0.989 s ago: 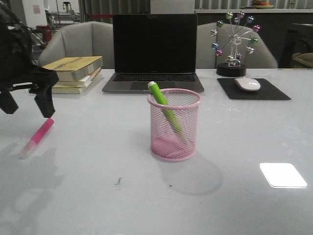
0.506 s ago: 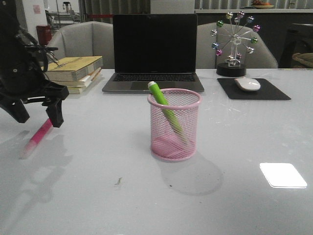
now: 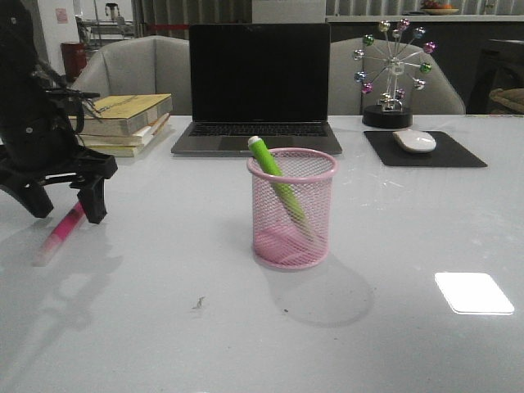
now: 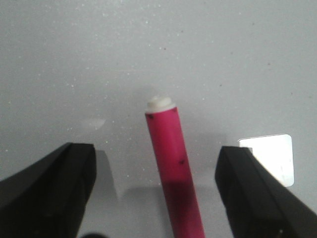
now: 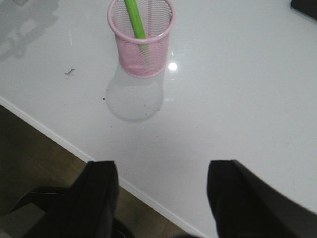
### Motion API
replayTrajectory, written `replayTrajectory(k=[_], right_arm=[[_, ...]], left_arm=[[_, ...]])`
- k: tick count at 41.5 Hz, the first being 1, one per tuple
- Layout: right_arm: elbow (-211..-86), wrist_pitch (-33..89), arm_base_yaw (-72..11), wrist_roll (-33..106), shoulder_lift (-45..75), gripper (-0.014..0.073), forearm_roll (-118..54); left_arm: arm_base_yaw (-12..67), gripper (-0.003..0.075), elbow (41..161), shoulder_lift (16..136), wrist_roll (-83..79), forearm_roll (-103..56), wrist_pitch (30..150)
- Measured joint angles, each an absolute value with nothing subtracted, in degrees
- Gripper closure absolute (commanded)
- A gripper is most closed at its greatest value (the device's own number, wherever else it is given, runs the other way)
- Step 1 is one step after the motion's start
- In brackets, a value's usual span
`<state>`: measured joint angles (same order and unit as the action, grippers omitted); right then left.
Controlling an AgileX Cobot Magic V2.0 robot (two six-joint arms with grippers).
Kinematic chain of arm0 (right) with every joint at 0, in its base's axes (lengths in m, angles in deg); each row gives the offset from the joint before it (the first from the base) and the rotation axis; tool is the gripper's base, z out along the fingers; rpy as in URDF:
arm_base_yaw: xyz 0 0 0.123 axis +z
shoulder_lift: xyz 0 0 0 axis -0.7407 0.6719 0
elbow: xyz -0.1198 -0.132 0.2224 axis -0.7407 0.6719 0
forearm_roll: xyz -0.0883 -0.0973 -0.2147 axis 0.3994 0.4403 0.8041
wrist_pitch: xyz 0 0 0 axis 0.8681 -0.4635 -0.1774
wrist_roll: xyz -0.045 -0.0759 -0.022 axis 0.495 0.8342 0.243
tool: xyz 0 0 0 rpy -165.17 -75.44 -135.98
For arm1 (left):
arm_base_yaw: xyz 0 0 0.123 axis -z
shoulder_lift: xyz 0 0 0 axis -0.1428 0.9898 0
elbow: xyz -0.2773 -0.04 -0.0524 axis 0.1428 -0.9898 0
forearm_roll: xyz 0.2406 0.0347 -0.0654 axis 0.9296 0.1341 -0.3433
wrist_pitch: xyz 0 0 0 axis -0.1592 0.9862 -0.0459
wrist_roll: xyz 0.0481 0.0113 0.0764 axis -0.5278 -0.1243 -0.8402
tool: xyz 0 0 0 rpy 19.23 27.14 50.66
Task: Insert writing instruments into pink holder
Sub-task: 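Lower the left gripper onto the pink marker and close on it, then lift the pink marker with the left gripper toward the holder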
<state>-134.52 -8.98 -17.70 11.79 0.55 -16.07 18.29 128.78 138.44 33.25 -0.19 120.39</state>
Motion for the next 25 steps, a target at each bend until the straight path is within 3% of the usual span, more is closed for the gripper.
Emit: replayTrajectory(k=[13,21,25], right_arm=[[-134.52,-8.98,-17.7,11.79,0.55,0.0088,-16.07],[-134.52,-8.98,-17.7,11.79,0.55,0.0088,-16.07],[-134.52,-8.98,-17.7,11.79,0.55,0.0088,-16.07]], left_arm=[[18.29,0.0545,128.78,138.57,33.25,-0.09,118.7],[18.29,0.0629,128.78,138.57,33.25,-0.09,118.36],[18.29,0.0629,129.16,138.68,33.25,-0.09,119.29]])
